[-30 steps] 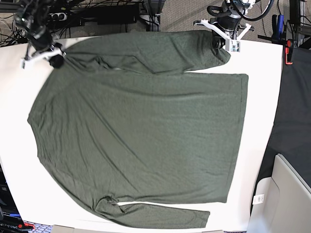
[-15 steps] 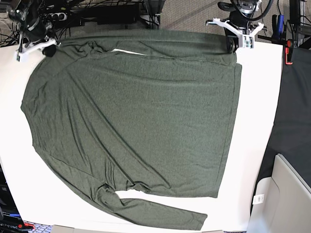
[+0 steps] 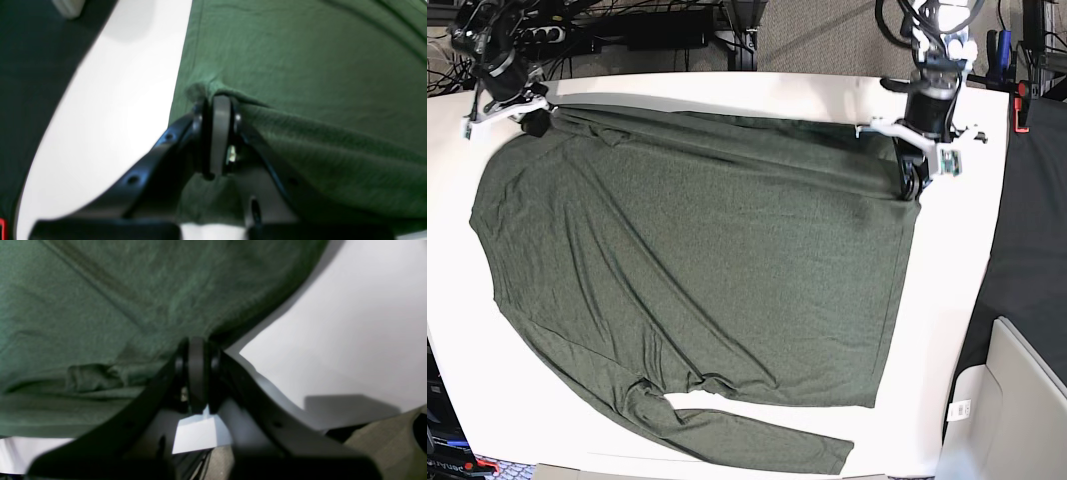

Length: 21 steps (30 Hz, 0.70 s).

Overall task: Fold the T-shirt properly
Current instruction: 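Grasp the shoulder corners with both grippers and pull them apart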

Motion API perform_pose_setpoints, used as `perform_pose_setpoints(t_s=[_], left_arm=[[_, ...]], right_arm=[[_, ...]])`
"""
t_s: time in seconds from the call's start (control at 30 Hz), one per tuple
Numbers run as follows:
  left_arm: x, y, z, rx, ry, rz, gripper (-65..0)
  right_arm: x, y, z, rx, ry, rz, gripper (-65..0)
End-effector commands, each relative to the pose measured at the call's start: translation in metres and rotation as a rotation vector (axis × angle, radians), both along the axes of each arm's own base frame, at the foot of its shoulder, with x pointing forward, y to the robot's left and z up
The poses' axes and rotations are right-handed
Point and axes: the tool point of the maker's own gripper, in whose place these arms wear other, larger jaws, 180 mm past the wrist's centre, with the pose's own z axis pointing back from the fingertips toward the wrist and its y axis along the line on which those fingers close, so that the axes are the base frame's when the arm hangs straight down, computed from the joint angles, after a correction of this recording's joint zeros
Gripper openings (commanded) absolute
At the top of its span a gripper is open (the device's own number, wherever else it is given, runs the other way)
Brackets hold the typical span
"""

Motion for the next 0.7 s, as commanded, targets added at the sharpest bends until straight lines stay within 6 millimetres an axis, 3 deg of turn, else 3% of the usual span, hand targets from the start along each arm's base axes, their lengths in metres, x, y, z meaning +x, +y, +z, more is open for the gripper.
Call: perform_pose_setpoints(t_s=[0.0, 0.17, 0.37, 0.47, 0.57, 0.67], left_arm=[[0.006, 0.002, 0.009, 0.003, -0.038, 0.007, -65.0], [0.015, 0.002, -0.003, -0.024, -0.017, 0.032, -65.0], [0.005, 0.009, -0.041, -0.031, 0.084, 0.055, -64.6], [0.003, 0.011, -0.046, -0.031, 0.098, 0.062, -59.8], [0.0, 0.011, -0.049, -0.031, 0.118, 0.066, -50.6], [-0.007, 0.026, -0.055, -0.027, 0.165, 0.113, -44.8]], right_arm=[[0.007, -0.005, 0.011, -0.02, -0.041, 0.0, -64.8], [0.007, 0.001, 0.008, 0.001, -0.044, -0.009, -64.8], [0.008, 0.004, 0.008, 0.011, -0.05, -0.014, -64.8], [0.008, 0.004, 0.008, 0.011, -0.05, -0.014, -64.8], [0.008, 0.004, 0.008, 0.011, -0.05, -0.014, -64.8], [0.008, 0.005, 0.008, 0.013, -0.05, -0.014, -64.8]])
